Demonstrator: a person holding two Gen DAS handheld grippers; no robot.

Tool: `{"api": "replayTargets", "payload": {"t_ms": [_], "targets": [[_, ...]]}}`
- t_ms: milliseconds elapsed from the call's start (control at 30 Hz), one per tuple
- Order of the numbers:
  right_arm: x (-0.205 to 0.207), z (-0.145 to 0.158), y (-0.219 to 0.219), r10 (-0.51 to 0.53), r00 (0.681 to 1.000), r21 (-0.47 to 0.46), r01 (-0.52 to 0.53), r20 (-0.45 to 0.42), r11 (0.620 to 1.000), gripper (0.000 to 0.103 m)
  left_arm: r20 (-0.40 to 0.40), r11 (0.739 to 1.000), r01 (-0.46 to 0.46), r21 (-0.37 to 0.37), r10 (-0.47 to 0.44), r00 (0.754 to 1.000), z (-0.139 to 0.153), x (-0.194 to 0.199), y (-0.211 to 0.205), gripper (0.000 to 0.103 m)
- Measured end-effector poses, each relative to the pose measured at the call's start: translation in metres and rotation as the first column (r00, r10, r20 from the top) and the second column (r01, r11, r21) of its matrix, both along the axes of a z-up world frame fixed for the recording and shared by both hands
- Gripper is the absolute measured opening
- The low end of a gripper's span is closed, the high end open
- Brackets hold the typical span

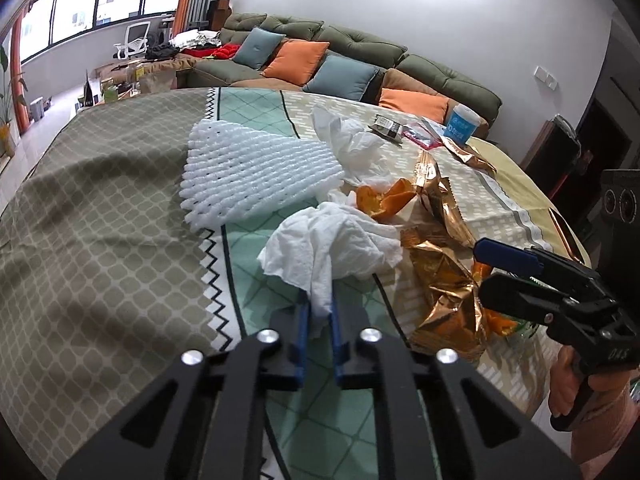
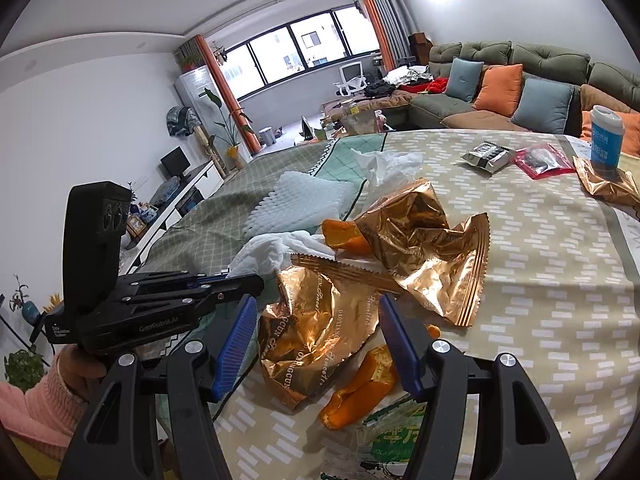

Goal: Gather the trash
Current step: 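Grasp the white tissue with the left tool while the right tool grasps a gold wrapper, then carry the tissue and gold wrapper over the teal bin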

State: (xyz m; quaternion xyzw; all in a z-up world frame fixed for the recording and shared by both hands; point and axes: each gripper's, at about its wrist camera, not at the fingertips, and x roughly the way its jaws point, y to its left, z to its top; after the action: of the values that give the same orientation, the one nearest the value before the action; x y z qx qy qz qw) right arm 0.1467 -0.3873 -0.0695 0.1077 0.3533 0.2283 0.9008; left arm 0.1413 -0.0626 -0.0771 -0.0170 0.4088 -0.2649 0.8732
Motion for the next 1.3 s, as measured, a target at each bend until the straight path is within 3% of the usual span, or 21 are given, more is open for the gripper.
{"api": "replayTargets", "payload": {"t_ms": [533, 567, 633, 733, 800, 867, 967, 1000, 1033, 1133, 1200, 1300], "targets": [[0.004, -0.001, 0.023, 0.055, 0.998, -0.073, -0.055, 0.005, 0.996, 0.062, 0.077, 0.996, -0.044, -0.083, 0.051, 0.996, 0.02, -0.035, 0.048, 0.01], [0.004, -0.002, 0.024, 0.055, 0.998, -0.082, -0.055, 0.004, 0.995, 0.059, 0.084, 0.996, -0.039, -0.082, 0.046, 0.995, 0.02, -0.037, 0.05, 0.02], [0.005, -0.002, 0.025, 0.053, 0.999, -0.096, -0.053, 0.0, 0.994, 0.052, 0.094, 0.996, -0.049, -0.073, 0.055, 0.994, 0.021, -0.039, 0.051, 0.062], [0.007, -0.003, 0.027, 0.053, 0.999, -0.114, -0.054, -0.01, 0.992, 0.043, 0.13, 0.996, -0.037, -0.079, 0.047, 0.99, 0.026, -0.042, 0.052, 0.066], [0.008, -0.004, 0.028, 0.062, 0.998, -0.117, -0.063, -0.014, 0.991, 0.03, 0.132, 0.997, -0.014, -0.07, 0.023, 0.991, 0.026, -0.039, 0.047, 0.066], [0.006, -0.002, 0.028, 0.066, 0.998, -0.12, -0.066, -0.004, 0.991, 0.028, 0.125, 0.999, -0.006, -0.04, 0.011, 0.992, 0.024, -0.031, 0.037, 0.066], [0.002, 0.003, 0.028, 0.072, 0.997, -0.112, -0.07, 0.017, 0.991, 0.025, 0.094, 1.0, 0.013, 0.003, -0.013, 0.996, 0.017, -0.02, 0.022, 0.064], [0.002, 0.005, 0.027, 0.074, 0.997, -0.108, -0.071, 0.02, 0.992, 0.025, 0.082, 1.0, 0.018, 0.011, -0.019, 0.996, 0.014, -0.017, 0.018, 0.059], [0.001, 0.008, 0.025, 0.079, 0.997, -0.093, -0.076, 0.026, 0.993, 0.024, 0.064, 1.0, 0.025, 0.014, -0.026, 0.998, 0.011, -0.014, 0.014, 0.045], [0.0, 0.016, 0.02, 0.084, 0.996, -0.055, -0.082, 0.043, 0.995, 0.024, 0.026, 1.0, 0.025, 0.019, -0.025, 0.999, 0.003, -0.009, 0.012, 0.02], [0.0, 0.022, 0.016, 0.086, 0.995, -0.022, -0.085, 0.056, 0.996, 0.024, 0.023, 1.0, 0.026, 0.012, -0.026, 0.999, 0.002, -0.011, 0.014, 0.009], [0.003, 0.027, 0.014, 0.084, 0.994, 0.01, -0.085, 0.065, 0.996, 0.024, 0.046, 0.999, 0.038, -0.022, -0.037, 0.998, 0.008, -0.02, 0.02, 0.009]]}}
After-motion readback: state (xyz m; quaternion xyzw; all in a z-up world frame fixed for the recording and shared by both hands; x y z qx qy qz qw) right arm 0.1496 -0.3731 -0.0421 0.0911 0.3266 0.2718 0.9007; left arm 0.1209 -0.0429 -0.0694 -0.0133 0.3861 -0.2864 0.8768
